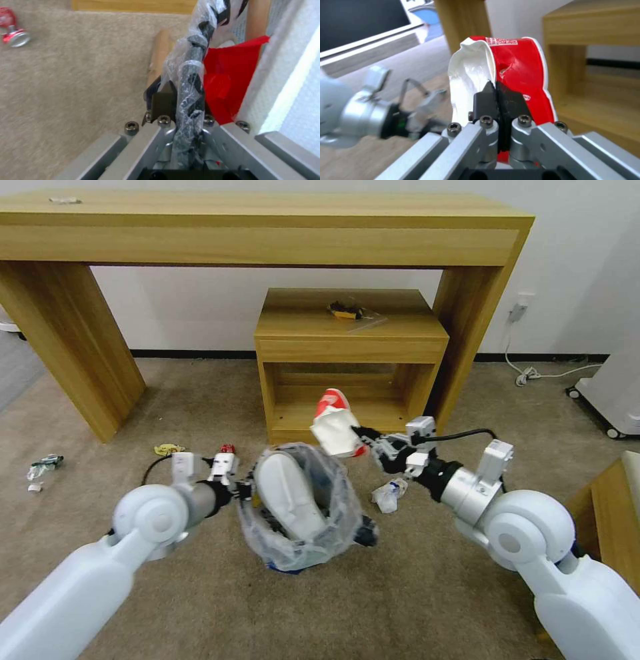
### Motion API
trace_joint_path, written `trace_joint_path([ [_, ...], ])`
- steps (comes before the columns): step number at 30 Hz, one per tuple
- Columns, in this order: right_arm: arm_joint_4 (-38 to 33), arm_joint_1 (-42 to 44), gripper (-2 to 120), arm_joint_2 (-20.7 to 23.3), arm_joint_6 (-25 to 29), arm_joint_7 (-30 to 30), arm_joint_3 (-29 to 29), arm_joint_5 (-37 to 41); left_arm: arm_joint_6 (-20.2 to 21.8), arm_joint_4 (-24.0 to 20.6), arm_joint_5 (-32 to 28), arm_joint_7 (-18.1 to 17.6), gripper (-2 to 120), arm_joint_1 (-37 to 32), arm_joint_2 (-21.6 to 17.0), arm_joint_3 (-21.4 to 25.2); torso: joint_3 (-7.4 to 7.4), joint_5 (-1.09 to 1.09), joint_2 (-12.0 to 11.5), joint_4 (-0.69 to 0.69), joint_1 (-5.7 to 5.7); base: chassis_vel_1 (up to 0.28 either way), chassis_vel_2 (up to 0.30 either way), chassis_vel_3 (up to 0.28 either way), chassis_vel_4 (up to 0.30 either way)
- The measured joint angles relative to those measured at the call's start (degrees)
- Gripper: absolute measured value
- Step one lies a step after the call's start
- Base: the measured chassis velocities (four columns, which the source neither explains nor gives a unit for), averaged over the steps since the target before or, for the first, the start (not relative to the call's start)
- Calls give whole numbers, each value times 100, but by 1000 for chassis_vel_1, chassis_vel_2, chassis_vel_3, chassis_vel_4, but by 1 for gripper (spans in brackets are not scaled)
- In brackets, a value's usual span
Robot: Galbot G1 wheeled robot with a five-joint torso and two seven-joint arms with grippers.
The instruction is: Pick up the trash bin and place the garbage on the floor into it.
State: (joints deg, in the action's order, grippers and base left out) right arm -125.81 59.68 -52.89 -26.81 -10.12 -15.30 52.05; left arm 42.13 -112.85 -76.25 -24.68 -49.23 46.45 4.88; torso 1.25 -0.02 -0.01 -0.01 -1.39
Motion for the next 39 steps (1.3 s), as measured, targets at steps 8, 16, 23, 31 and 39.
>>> trace_joint_path([
  [8, 32, 123, 0, -78, -83, 237, 630, -438, 0, 91, -305, -213, 0, 385, 19, -311, 0, 0, 0, 1, 0, 0, 0, 0, 0],
  [16, 42, 312, 0, -100, -105, 424, 784, -720, 0, 99, -330, -233, 0, 371, 10, -250, -1, -1, 0, 1, 0, 0, 0, 0, 0],
  [23, -59, 485, 19, -90, -96, 478, 753, -882, 0, 108, -330, -222, 0, 357, -16, -177, -1, -1, 0, 1, 1, 0, 0, 0, 0],
  [31, -140, 543, 51, -123, -12, 631, 542, -963, 0, 47, -320, -165, 0, 223, -116, -30, -1, 0, 0, 0, 1, 0, 0, 0, 0],
  [39, 634, 392, 81, -231, 141, 1070, -144, -1006, 2, -255, 61, 261, 0, -1031, -876, 1230, -1, 0, 1, 4, 1, 0, 0, 0, 0],
])
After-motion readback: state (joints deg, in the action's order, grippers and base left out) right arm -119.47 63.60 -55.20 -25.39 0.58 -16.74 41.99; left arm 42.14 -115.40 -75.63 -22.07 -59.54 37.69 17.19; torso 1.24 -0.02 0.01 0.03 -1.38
